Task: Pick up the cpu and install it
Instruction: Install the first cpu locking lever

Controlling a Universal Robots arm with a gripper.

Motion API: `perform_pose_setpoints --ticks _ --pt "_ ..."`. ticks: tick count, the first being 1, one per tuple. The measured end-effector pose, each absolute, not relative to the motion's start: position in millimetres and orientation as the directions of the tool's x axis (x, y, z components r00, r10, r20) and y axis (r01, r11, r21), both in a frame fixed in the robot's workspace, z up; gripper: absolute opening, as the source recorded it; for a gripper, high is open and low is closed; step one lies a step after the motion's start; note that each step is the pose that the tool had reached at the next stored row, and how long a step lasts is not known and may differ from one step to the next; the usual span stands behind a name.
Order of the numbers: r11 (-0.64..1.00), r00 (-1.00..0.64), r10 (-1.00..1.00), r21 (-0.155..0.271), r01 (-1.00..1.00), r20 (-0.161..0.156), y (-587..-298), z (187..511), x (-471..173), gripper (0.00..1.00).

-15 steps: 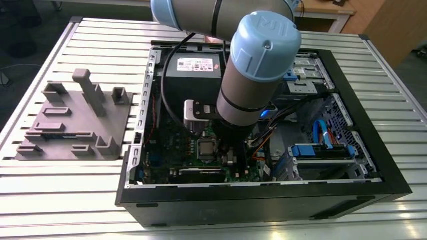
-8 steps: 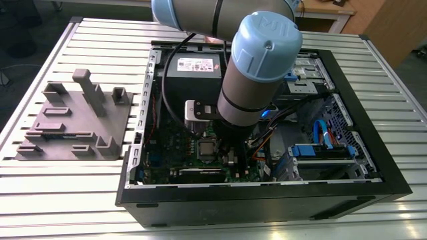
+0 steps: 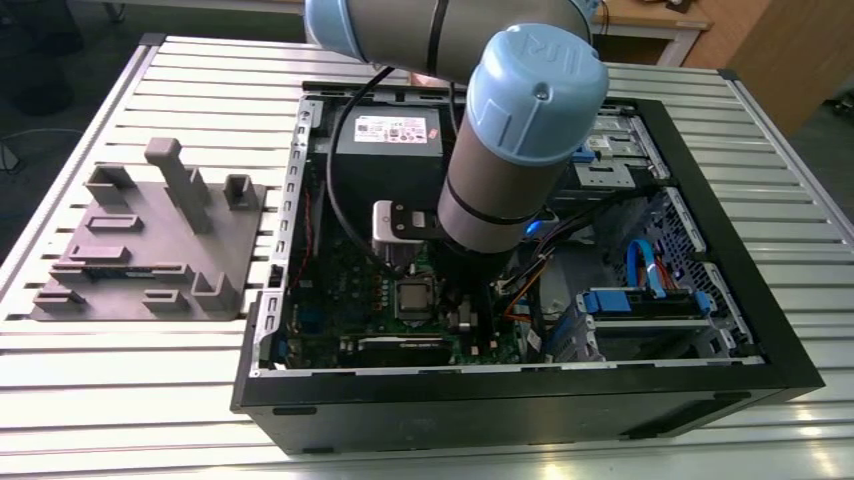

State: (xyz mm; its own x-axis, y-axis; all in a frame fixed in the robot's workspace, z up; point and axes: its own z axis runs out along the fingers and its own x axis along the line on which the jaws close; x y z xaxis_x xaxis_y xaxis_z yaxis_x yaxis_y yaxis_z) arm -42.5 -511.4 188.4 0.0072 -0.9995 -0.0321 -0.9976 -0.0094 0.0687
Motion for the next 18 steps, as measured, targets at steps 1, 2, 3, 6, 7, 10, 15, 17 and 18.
perform_pose_setpoints --ticks 1,2,3,6,7,10,15,17,18 --pt "-0.009 0.007 -0.999 0.069 -0.998 -0.032 -511.4 188.4 -42.2 0.1" --pt "-0.01 0.007 -0.999 0.069 -0.998 -0.032 -511.4 188.4 -41.9 0.1" --pt "-0.01 0.007 -0.999 0.069 -0.998 -0.032 -511.3 188.4 -41.5 0.1" --pt "-0.01 0.007 -0.999 0.068 -0.998 -0.033 -511.1 188.2 -40.9 0.1" --pt "-0.01 0.007 -0.999 0.069 -0.998 -0.032 -511.1 188.3 -41.0 0.1" --pt "-0.01 0.007 -0.999 0.068 -0.998 -0.032 -511.2 188.4 -41.0 0.1" --pt "-0.01 0.008 -0.999 0.065 -0.998 -0.032 -511.2 189.1 -45.8 0.1" --pt "-0.01 0.008 -0.999 0.065 -0.998 -0.032 -511.2 189.9 -46.0 0.1" --pt "-0.01 0.008 -0.999 0.065 -0.998 -0.033 -511.2 191.2 -46.1 0.1"
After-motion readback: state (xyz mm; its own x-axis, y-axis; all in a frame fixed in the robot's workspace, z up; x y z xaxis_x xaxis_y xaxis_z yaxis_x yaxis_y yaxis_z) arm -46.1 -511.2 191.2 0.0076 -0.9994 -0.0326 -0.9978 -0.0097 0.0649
